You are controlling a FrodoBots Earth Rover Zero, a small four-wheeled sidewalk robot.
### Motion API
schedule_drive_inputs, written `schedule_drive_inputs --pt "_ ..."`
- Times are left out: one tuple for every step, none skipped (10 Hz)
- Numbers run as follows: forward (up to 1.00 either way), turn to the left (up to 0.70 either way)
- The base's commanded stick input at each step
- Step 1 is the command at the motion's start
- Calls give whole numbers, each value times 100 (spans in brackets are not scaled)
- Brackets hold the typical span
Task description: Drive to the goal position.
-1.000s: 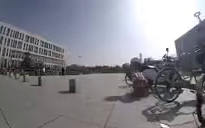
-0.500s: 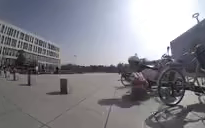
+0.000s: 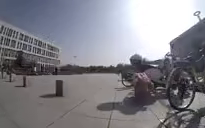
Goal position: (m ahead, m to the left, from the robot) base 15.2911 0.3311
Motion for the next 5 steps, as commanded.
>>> schedule_drive_inputs --pt "50 0" --pt "50 0" --pt "50 0" --pt "50 0" --pt "50 0"
